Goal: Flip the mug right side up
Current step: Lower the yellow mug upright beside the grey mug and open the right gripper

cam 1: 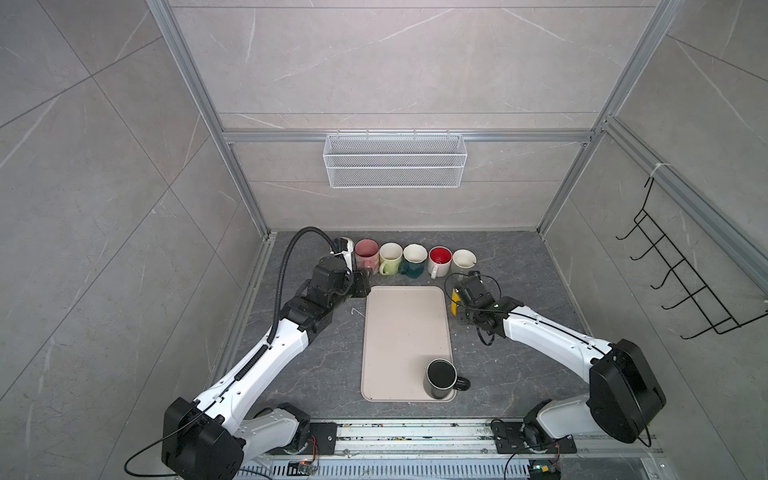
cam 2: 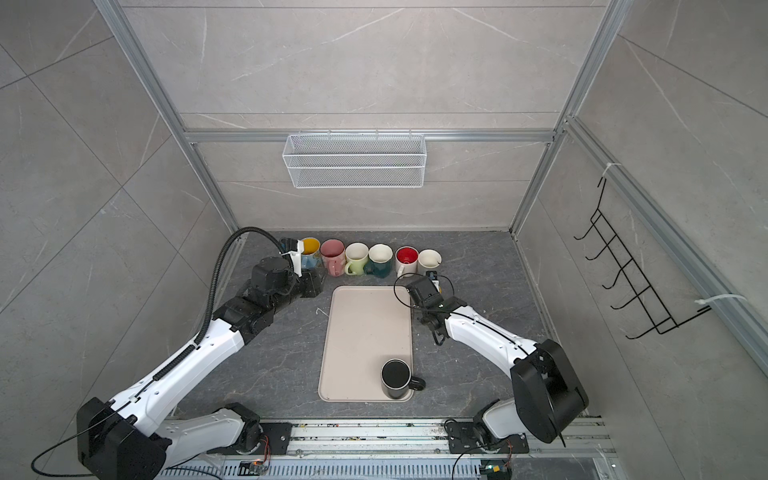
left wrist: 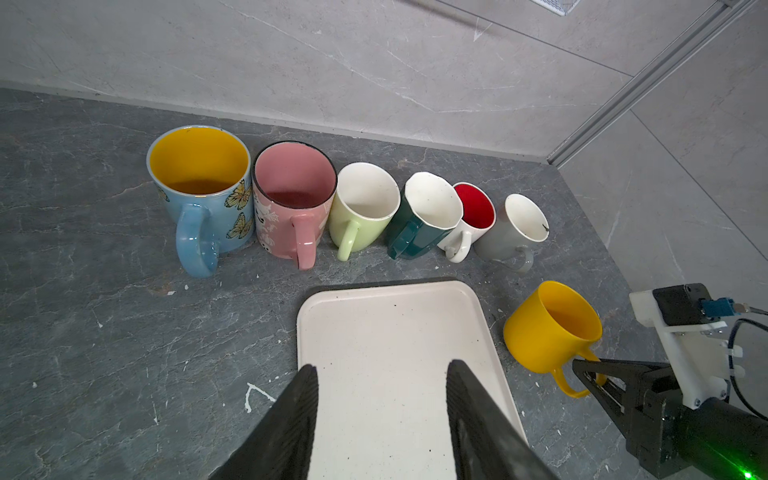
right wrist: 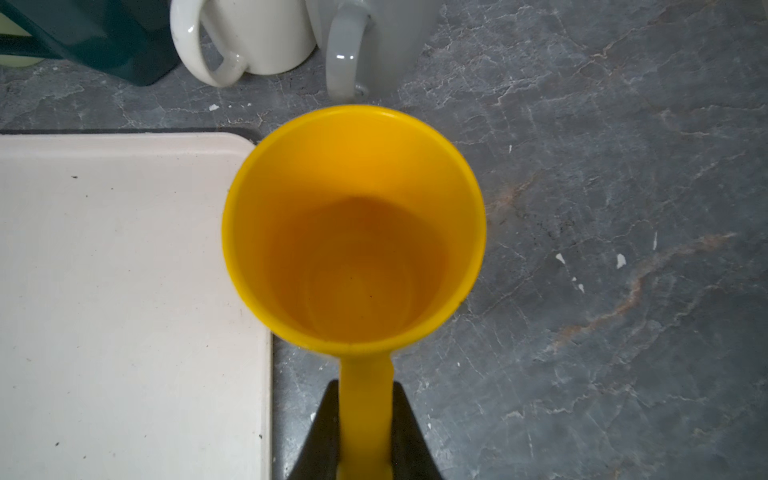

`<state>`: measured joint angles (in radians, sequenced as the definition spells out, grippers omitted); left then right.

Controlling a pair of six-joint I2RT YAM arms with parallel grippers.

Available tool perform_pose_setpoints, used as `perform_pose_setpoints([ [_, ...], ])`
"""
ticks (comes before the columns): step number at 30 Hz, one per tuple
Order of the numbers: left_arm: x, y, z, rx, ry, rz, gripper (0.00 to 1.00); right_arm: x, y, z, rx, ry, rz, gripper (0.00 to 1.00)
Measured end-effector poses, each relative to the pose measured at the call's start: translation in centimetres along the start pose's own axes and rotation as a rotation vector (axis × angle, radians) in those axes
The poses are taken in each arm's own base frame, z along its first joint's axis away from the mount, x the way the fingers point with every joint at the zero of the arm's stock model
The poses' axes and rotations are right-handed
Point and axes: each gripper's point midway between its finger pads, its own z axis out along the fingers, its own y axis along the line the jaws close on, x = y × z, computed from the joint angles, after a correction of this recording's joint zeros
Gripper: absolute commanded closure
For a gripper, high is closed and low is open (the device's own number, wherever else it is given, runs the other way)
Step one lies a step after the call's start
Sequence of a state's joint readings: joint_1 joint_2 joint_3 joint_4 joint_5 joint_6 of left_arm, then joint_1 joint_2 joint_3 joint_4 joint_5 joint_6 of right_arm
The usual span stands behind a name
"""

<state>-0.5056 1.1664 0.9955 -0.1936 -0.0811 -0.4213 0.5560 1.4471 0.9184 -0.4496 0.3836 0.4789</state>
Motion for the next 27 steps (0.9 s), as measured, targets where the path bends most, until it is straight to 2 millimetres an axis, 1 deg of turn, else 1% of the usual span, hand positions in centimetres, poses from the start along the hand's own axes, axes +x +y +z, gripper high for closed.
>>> perform_pose_setpoints([
  [3, -0.1, 0.2, 0.0, -0.010, -0.006, -0.003, 0.47, 0.4, -0.2, 0.4, 0.012, 0.005, 0.000, 1.00],
  [15, 0.0, 0.6, -0.1, -0.025, -0.008, -0.014, 0.47, 0.0, -0.3, 1.0, 0.027, -0.027, 0.048, 1.00],
  [17, -0.1, 0.6, -0.2, -0.025, -0.012, -0.015, 0.47, 0.0, -0.3, 1.1, 0.027, -0.027, 0.054, 0.97],
  [22, -0.2, 0.5, -0.4, -0.023, -0.017, -0.017, 0.47, 0.1, -0.3, 1.2, 0.026, -0.029, 0.060, 0.84],
  [27, 0.0, 0.8, -0.3, -0.035, -0.017, -0.018, 0.47, 0.0, -0.3, 1.4, 0.028, -0.033, 0.070, 0.80],
])
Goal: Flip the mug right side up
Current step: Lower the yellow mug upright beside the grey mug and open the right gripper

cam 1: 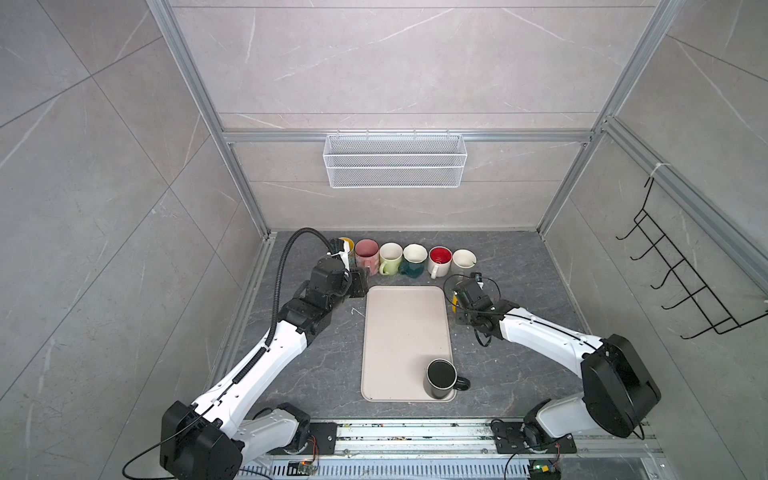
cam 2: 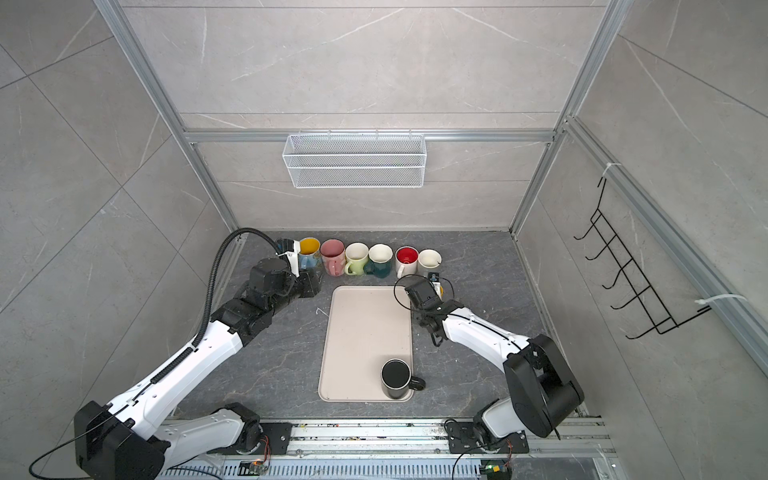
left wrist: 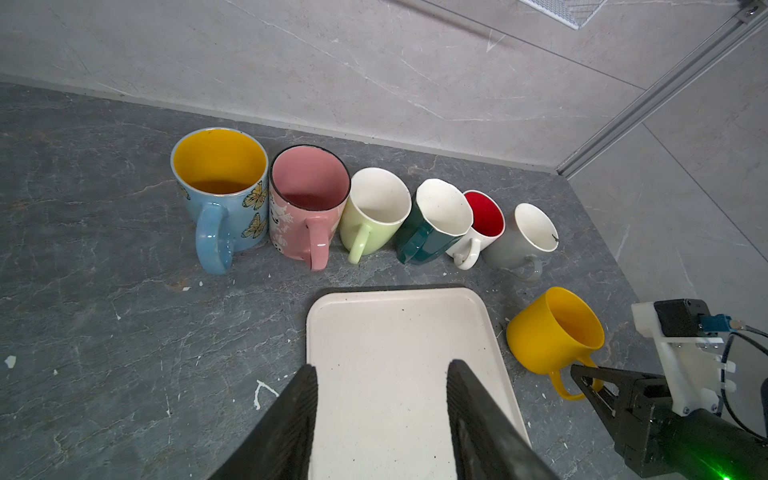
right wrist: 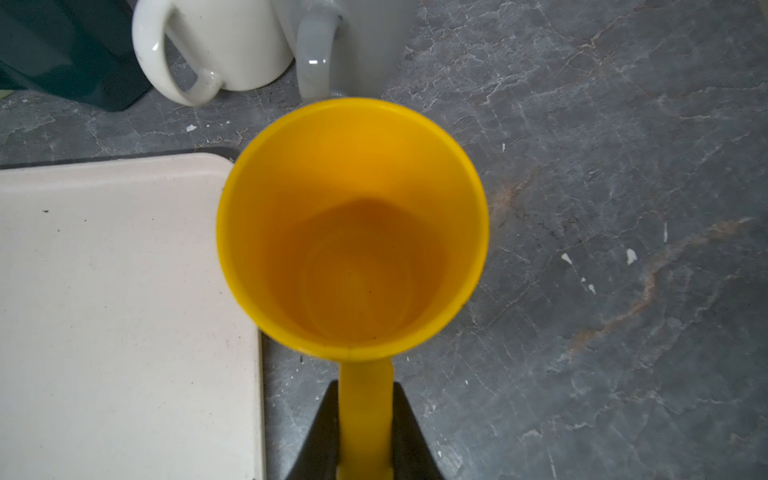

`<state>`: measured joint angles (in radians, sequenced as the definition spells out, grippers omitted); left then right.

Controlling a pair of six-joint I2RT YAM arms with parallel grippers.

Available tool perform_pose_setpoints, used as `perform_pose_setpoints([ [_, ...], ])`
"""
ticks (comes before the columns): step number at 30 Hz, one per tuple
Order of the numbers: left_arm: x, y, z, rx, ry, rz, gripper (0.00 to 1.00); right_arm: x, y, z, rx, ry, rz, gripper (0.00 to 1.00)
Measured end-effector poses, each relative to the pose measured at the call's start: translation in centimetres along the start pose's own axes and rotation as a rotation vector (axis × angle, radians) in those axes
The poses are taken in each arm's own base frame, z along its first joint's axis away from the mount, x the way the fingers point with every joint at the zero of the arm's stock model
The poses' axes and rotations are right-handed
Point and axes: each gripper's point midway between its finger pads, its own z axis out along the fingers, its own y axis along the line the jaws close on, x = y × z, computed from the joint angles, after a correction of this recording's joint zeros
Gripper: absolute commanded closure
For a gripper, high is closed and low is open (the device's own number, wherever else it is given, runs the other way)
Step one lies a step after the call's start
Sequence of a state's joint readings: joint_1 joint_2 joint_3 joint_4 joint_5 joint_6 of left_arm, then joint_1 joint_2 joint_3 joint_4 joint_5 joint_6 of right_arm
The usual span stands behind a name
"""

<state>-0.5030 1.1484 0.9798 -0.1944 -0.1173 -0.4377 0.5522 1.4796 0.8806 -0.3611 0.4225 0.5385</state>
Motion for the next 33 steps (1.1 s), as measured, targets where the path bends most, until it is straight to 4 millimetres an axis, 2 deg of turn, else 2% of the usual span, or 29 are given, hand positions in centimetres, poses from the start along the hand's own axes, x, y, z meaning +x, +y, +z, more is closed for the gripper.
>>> perform_pose_setpoints([
  [9, -0.1, 0.2, -0.4, -0.008, -0.011, -0.001, 0.47, 0.5, -0.2, 0.4, 0.010, 0.016, 0.007, 0.77],
  [16, 0.0, 0.4, -0.6, -0.008, -0.021, -0.001, 0.47, 0.9, -0.2, 0.6, 0.011, 0.029, 0.012, 0.61],
  [24, -0.3, 0.5, -0.8, -0.019, -0.031, -0.002, 0.47, 0.8, -0.2, 0.5, 0.010, 0.027, 0.017, 0.52],
  [27, -0.3, 0.5, -0.8, -0.019, -0.033, -0.002, 0.47, 0.6, -0.3, -0.1, 0.003, 0.018, 0.023, 0.43],
  [33, -0.3, 0.6, -0.8, -0.025, -0.035, -0.002, 0.46, -0.6, -0.5, -2.6, -0.035, -0.013, 0.053, 0.39],
])
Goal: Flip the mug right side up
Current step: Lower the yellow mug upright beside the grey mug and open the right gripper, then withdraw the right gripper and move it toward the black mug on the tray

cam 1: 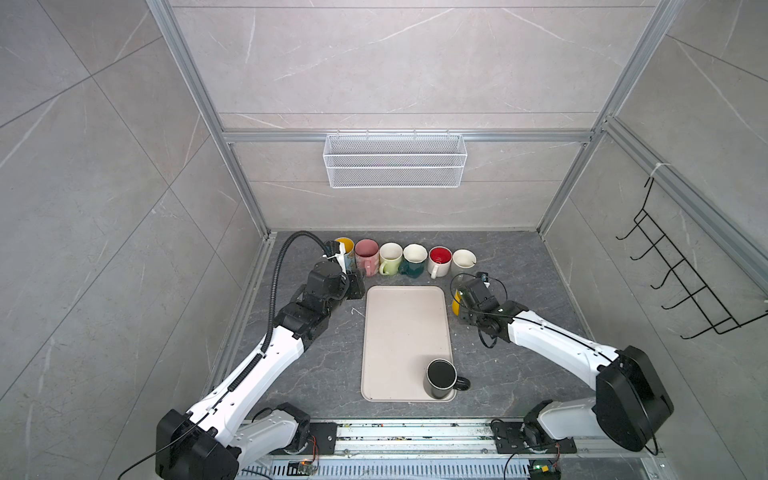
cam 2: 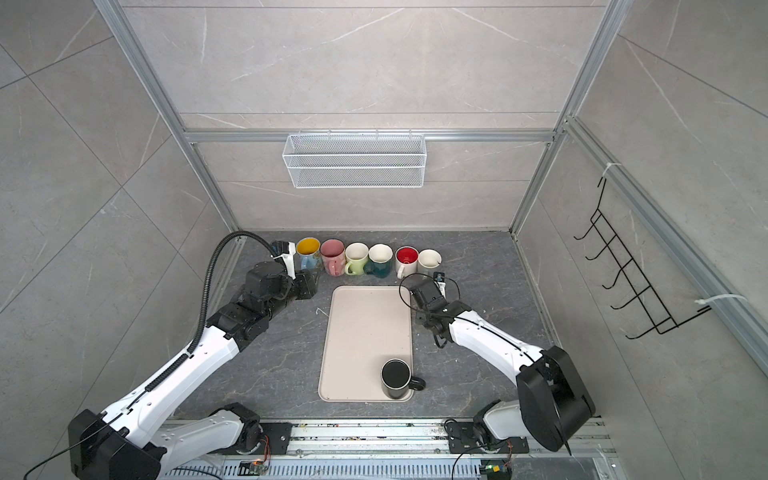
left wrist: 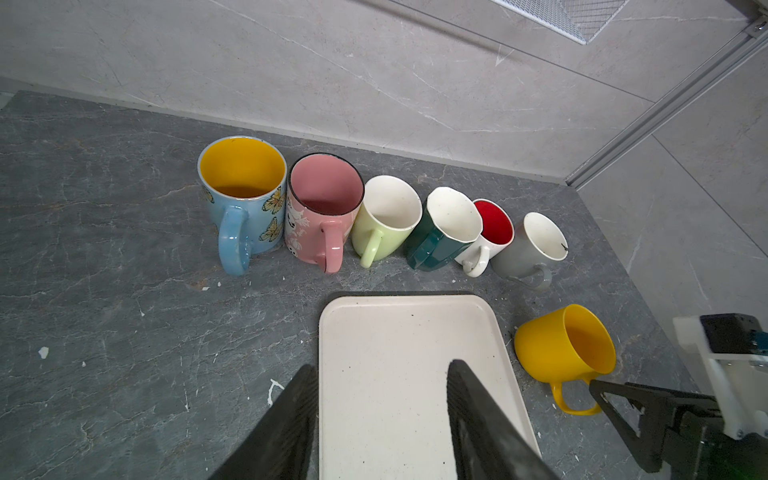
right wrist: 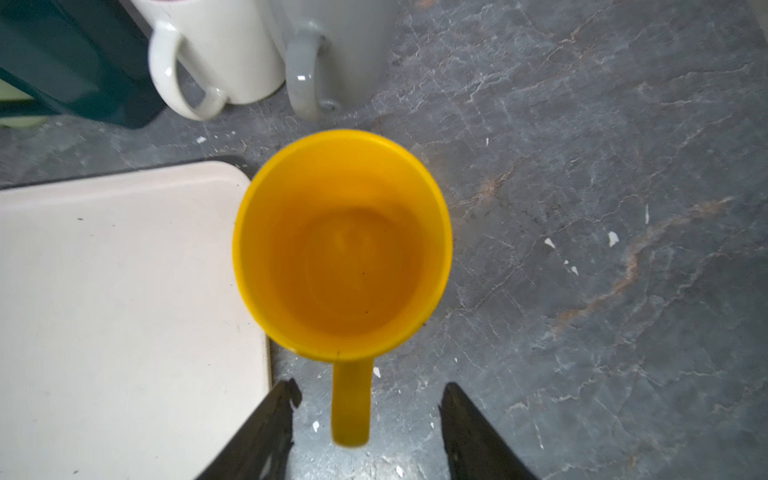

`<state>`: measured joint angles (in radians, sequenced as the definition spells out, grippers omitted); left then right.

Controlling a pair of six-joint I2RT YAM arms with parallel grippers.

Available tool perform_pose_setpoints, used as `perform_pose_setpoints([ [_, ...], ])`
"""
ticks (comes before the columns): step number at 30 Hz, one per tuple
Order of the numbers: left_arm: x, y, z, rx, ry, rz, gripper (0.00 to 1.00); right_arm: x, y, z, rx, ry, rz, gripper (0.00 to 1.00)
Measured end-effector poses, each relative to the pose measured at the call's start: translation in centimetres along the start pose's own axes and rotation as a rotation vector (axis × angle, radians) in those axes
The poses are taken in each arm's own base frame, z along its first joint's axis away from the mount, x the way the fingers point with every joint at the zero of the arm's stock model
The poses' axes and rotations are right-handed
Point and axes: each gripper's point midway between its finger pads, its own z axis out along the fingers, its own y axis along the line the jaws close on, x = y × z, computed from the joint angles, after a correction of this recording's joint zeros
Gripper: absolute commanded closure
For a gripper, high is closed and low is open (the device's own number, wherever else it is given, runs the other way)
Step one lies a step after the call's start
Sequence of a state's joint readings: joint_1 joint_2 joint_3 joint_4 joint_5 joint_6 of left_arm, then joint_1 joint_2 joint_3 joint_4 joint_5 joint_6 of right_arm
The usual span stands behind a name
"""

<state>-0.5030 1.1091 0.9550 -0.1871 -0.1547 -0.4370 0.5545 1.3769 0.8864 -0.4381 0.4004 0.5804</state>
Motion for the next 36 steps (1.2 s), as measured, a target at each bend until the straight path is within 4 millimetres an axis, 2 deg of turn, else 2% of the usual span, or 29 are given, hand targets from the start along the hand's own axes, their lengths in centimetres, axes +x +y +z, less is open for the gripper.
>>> perform_pose_setpoints([
  [11, 0.2, 0.1, 0.0, -0.004, 0.006, 0.001, 0.46, -1.6, 2.7, -4.4, -0.121, 0.025, 0.001, 0.39],
  [16, 0.2, 0.1, 0.0, -0.006, 0.010, 0.002, 0.46, -2.6, 4.0, -7.2, -0.217, 0.061, 0.014, 0.45],
  [20, 0.2, 0.3, -0.1, -0.014, 0.004, 0.003, 0.46, -2.1, 5.4, -9.3, -0.316, 0.138, 0.008, 0.48],
  [23, 0.1, 0.6, -0.4, -0.027, -0.006, 0.004, 0.46, -0.3, 6.4, -10.3, -0.390, 0.250, 0.010, 0.49],
  [26, 0.2, 1.0, -0.8, -0.040, -0.016, 0.004, 0.46, 3.0, 7.1, -10.8, -0.455, 0.404, 0.038, 0.48],
  [31, 1.3, 2.0, -0.9, -0.069, -0.011, 0.006, 0.46, 8.7, 6.3, -11.8, -0.479, 0.642, 0.126, 0.45],
  [36, 1.4, 2.2, -0.8, -0.077, -0.012, 0.006, 0.46, 10.2, 5.8, -14.5, -0.511, 0.740, 0.211, 0.43],
])
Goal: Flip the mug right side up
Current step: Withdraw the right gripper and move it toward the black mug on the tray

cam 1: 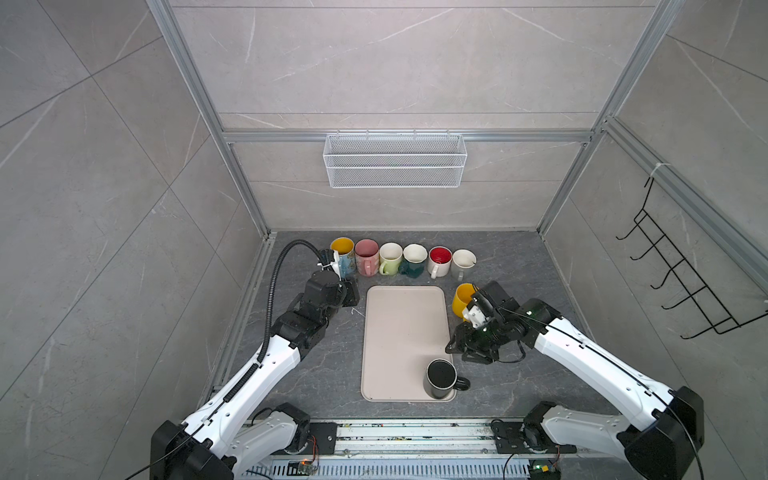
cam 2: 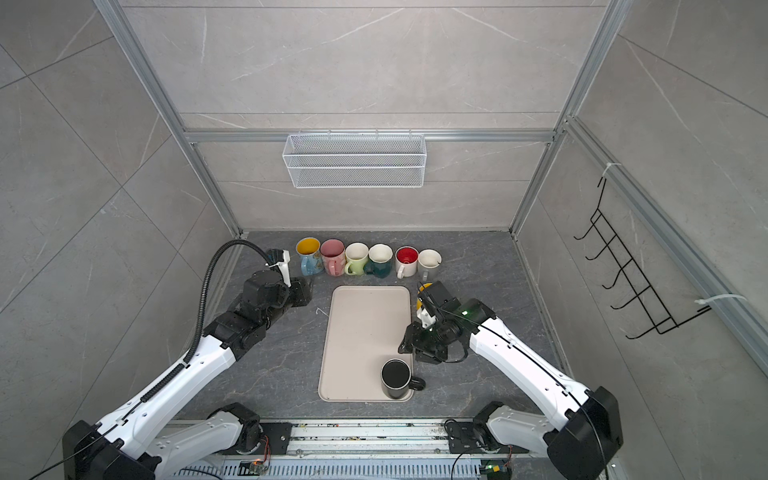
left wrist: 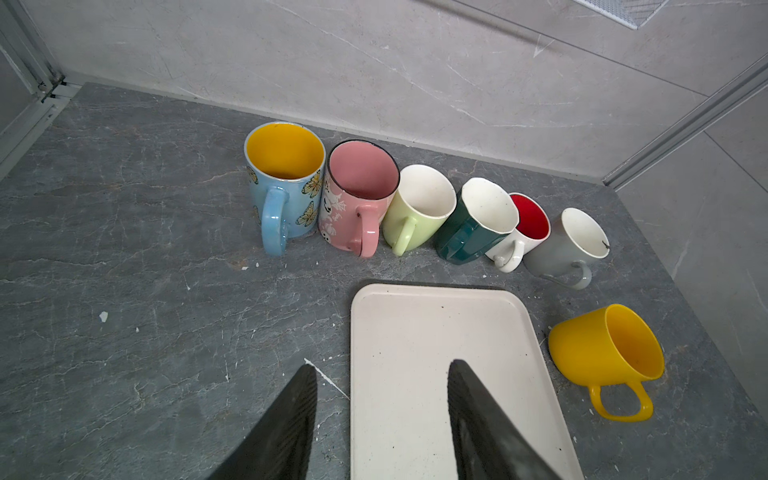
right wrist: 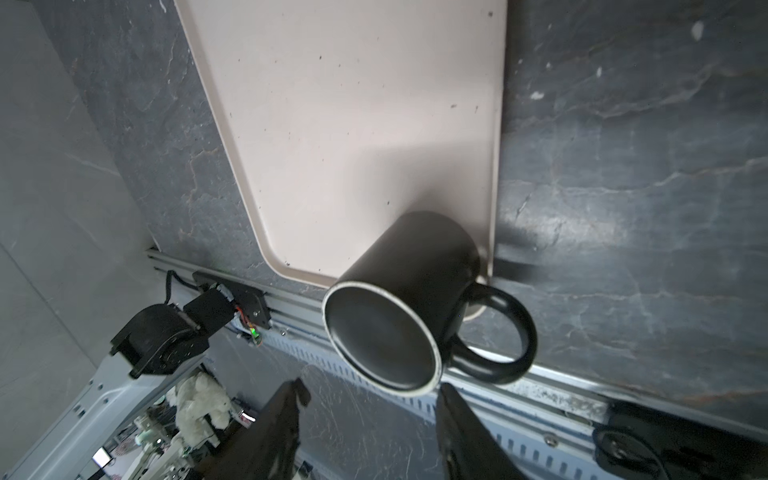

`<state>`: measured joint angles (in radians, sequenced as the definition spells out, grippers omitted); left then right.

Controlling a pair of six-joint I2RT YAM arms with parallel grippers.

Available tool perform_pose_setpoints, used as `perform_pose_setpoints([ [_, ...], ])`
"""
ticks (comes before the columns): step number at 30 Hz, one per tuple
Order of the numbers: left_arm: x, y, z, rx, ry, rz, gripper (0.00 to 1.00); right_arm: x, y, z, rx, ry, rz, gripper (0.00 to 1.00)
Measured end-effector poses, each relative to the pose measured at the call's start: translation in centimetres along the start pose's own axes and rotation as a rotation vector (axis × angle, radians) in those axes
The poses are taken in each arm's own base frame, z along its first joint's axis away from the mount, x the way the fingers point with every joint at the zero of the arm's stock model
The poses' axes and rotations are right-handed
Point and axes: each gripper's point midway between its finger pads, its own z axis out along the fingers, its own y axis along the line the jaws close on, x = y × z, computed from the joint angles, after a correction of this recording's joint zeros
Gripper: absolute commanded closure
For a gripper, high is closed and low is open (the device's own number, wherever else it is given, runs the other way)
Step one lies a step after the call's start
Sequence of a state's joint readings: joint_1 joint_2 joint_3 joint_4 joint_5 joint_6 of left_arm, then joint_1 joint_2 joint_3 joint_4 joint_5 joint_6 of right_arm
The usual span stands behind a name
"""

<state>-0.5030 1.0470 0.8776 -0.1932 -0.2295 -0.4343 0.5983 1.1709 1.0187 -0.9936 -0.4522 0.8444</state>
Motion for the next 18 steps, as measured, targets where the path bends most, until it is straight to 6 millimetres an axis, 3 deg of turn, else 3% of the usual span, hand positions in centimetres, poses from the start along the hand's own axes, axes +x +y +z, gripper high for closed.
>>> perform_pose_setpoints([
  [6, -0.1, -0.1, 0.3, 0.006, -0.012, -0.005, 0.46, 1.9, 0.1, -1.1, -0.036, 0.045, 0.132, 0.51],
  [11, 0.2, -0.1, 0.6, 0.004, -0.006, -0.005, 0.46, 3.3, -0.6, -0.8, -0.068, 0.079, 0.291, 0.50],
  [18, 0.7, 0.1, 0.8, 0.000, 0.003, -0.004, 0.46, 3.7, -1.4, -0.2, -0.117, 0.059, 0.479, 0.49],
])
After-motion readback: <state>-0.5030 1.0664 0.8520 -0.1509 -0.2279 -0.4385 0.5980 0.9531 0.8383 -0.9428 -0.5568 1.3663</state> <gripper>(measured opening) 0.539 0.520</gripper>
